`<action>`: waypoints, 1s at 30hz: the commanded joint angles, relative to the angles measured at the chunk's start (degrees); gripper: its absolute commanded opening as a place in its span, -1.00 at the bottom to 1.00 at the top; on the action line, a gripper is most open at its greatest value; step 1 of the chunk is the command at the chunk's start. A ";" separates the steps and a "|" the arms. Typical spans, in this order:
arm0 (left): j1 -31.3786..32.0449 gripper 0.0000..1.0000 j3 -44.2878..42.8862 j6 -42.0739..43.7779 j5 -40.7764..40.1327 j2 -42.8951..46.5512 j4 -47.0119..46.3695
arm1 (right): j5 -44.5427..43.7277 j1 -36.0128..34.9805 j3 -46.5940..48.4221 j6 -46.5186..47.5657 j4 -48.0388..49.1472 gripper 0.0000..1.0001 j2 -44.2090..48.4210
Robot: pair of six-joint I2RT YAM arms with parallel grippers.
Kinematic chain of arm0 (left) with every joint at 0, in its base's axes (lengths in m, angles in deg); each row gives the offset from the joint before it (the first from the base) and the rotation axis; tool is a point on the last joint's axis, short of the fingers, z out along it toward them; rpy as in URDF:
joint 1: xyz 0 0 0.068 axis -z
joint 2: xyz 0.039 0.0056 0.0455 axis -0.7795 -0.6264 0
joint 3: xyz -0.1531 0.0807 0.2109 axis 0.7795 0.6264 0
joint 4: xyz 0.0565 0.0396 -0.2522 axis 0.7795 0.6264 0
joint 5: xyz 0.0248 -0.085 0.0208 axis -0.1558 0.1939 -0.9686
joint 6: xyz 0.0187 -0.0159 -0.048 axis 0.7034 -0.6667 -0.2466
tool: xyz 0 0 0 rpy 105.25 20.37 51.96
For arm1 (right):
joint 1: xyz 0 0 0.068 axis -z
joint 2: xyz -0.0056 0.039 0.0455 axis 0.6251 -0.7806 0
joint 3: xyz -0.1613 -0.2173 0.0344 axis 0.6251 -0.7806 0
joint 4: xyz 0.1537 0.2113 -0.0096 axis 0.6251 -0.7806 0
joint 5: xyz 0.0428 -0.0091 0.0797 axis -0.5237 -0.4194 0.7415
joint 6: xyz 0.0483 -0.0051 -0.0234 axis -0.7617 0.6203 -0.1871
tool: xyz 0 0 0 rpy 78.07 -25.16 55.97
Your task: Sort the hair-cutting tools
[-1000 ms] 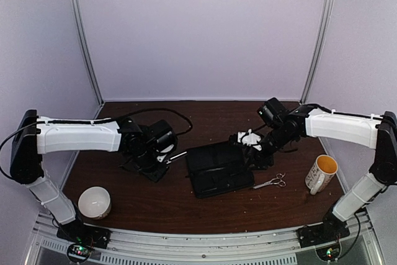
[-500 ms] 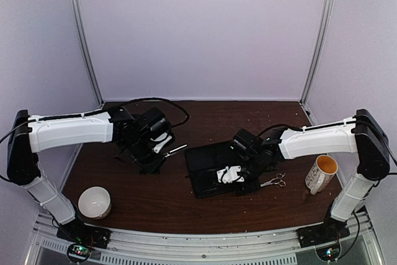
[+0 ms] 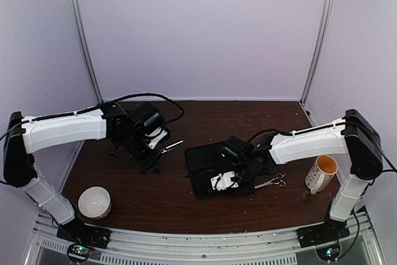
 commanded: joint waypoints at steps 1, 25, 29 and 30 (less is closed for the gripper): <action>-0.23 -1.00 -1.29 1.36 0.62 1.23 -0.78 | -2.44 -1.36 2.25 -0.39 0.75 -0.69 -2.46; 2.96 -1.00 1.98 5.08 5.69 -2.29 3.47 | 4.03 -13.97 5.72 -4.51 -4.78 -0.63 1.64; 3.72 -1.00 0.85 0.27 6.06 -3.77 5.97 | 7.82 -11.03 7.03 -4.93 -8.06 -0.25 7.61; 3.92 -1.00 0.57 -0.87 6.14 -4.17 6.54 | 9.87 -9.61 7.70 -5.27 -9.22 -0.21 8.92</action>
